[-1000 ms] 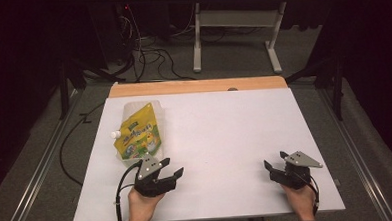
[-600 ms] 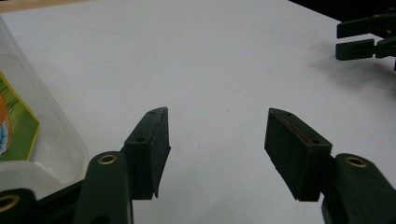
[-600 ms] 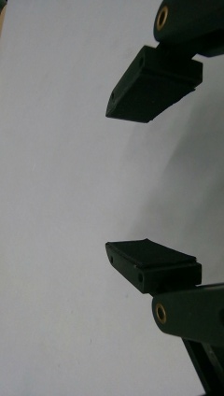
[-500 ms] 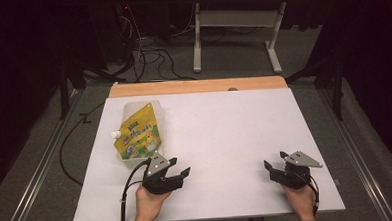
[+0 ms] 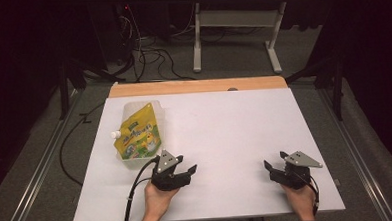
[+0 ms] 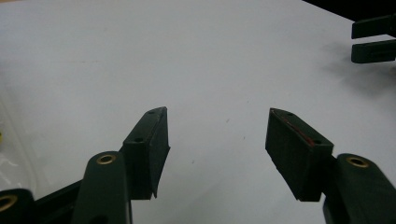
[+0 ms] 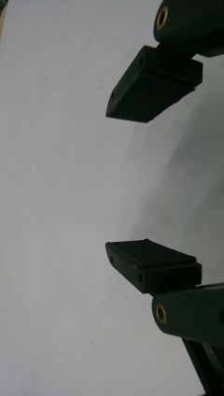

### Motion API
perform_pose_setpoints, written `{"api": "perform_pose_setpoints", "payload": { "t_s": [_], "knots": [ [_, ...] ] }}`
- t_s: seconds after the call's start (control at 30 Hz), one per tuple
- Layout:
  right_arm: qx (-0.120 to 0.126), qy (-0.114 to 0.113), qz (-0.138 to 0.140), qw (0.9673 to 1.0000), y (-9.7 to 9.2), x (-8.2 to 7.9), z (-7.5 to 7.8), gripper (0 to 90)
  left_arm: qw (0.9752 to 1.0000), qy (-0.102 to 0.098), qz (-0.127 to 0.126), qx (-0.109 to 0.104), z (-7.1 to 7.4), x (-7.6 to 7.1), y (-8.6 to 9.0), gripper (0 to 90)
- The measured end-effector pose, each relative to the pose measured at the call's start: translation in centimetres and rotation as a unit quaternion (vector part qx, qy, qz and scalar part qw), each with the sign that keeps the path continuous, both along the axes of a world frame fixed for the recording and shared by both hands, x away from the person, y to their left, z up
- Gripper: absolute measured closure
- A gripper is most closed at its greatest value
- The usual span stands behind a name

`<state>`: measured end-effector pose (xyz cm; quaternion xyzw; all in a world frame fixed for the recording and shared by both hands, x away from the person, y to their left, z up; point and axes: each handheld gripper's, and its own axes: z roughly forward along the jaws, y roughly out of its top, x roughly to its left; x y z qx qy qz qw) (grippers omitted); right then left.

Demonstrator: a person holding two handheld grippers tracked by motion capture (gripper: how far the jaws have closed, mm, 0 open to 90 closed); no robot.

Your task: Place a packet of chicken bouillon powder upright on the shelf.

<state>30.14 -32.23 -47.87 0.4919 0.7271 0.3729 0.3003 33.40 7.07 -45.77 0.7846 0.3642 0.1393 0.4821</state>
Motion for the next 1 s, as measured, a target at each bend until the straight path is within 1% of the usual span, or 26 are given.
{"api": "perform_pose_setpoints", "payload": {
  "t_s": [0.13,0.27,0.43,0.57,0.63,0.67,0.73,0.77,0.83,0.93,1.0],
  "knots": [
    [0.002,0.002,0.000,1.0000,0.0,0.0,0.0,30.4,1.0000,-0.003,0.003,0.002,-0.5,0.3,-0.5,39.2],
    [0.002,-0.001,-0.001,1.0000,0.0,0.0,0.0,30.4,0.9999,0.002,0.006,0.009,-1.0,0.6,-0.9,38.3],
    [0.000,-0.001,0.000,1.0000,0.0,0.0,0.0,30.3,0.9998,0.003,0.012,0.017,-1.7,1.1,-1.4,37.8],
    [0.000,-0.001,0.001,1.0000,0.0,0.0,0.0,30.4,0.9997,0.001,0.019,0.013,-2.3,1.3,-1.5,38.0],
    [0.000,-0.001,0.001,1.0000,0.0,0.0,0.0,30.3,0.9996,0.005,0.025,0.012,-2.4,1.5,-1.6,38.2],
    [0.000,-0.001,0.000,1.0000,0.0,0.0,0.0,30.3,0.9996,0.004,0.028,0.011,-2.4,1.5,-1.5,38.1],
    [0.000,0.002,0.000,1.0000,0.0,0.0,0.0,30.4,0.9994,-0.005,0.034,0.002,-2.4,1.4,-1.4,39.1],
    [-0.001,0.001,0.001,1.0000,0.0,0.0,0.0,30.4,0.9994,-0.005,0.034,0.001,-2.4,1.4,-1.4,39.2],
    [0.000,0.001,0.000,1.0000,0.0,0.0,0.0,30.4,0.9994,-0.007,0.033,0.003,-2.4,1.3,-1.4,38.3],
    [-0.001,0.001,0.001,1.0000,0.0,0.0,0.0,30.4,0.9993,-0.017,0.032,0.010,-2.4,1.2,-1.5,38.3],
    [-0.002,0.002,0.000,1.0000,0.1,0.0,0.0,30.4,0.9993,-0.018,0.032,0.010,-2.4,1.1,-1.5,37.4]
  ]
}}
